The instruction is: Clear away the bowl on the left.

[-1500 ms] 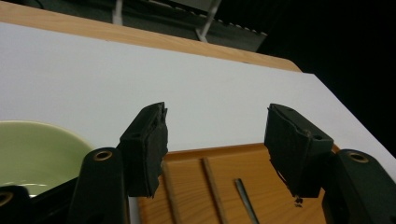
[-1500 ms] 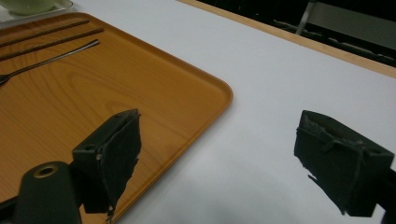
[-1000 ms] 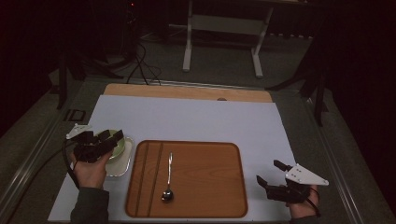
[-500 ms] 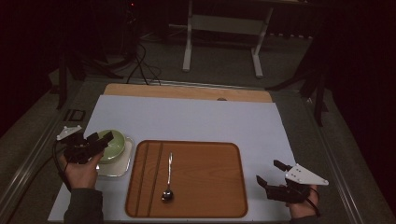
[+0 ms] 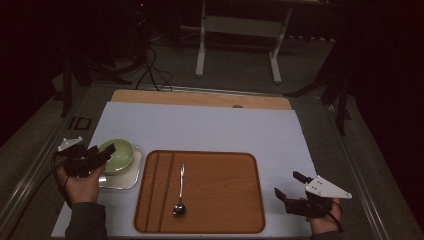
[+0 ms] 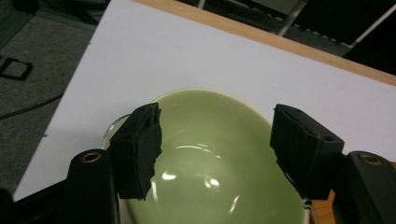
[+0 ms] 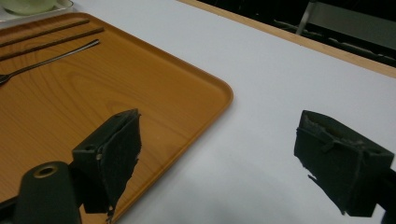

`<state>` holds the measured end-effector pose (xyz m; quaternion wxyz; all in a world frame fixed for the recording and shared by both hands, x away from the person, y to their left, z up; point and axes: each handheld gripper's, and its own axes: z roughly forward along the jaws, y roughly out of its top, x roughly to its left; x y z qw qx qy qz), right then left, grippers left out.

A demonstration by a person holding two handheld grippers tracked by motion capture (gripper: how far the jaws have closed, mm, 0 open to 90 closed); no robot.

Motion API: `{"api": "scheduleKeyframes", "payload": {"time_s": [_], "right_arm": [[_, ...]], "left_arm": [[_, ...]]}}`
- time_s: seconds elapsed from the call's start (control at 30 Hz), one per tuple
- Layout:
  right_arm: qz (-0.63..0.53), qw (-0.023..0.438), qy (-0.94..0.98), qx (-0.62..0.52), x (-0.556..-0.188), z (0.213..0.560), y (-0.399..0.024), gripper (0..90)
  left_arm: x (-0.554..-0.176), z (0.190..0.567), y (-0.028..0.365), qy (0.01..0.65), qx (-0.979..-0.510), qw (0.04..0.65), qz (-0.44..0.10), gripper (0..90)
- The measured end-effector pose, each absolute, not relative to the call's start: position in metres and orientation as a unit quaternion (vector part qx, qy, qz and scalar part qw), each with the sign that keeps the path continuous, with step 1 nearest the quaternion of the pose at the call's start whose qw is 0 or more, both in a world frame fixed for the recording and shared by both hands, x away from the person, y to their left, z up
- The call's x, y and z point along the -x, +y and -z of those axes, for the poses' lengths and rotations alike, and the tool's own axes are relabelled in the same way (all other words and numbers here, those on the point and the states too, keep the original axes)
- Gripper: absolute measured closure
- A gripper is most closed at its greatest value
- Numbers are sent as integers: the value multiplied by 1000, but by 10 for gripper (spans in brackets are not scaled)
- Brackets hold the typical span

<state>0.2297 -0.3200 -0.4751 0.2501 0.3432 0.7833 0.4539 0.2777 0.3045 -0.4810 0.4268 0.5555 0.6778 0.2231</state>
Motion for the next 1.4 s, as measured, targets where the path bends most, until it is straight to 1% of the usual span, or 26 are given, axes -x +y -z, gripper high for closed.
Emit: {"api": "scheduleKeyframes", "payload": {"time_s": [0.17,0.3,0.53,0.8,0.97,1.03,1.07,1.1,1.2,1.27,1.3,1.37,1.4], "right_arm": [[-454,250,784,-343,-230,475,-320,145],[-453,250,784,-343,-230,475,-320,145],[-454,251,783,-343,-229,475,-320,145],[-454,250,784,-343,-229,475,-320,145],[-453,250,784,-343,-230,475,-320,145],[-453,250,784,-342,-229,475,-320,145],[-453,250,784,-342,-230,475,-320,145],[-453,251,784,-342,-230,475,-320,145],[-453,250,784,-343,-230,475,-320,145],[-453,250,784,-342,-229,475,-320,145],[-453,250,784,-342,-229,475,-320,145],[-453,250,784,-343,-229,475,-320,145],[-453,250,784,-343,-229,475,-320,145]], "left_arm": [[-280,488,308,684,-560,412,-222,333],[-280,488,307,680,-562,412,-227,335],[-276,488,311,684,-555,408,-240,325],[-278,495,313,696,-560,390,-226,326],[-282,504,313,716,-558,361,-215,382],[-282,506,314,717,-559,358,-214,415],[-283,509,314,722,-556,360,-202,415],[-284,510,314,723,-557,358,-197,455],[-284,513,316,727,-551,365,-183,516],[-284,515,317,733,-546,364,-178,532],[-284,515,319,739,-539,367,-172,573],[-284,516,320,742,-536,366,-167,605],[-284,519,321,749,-532,363,-156,616]]}}
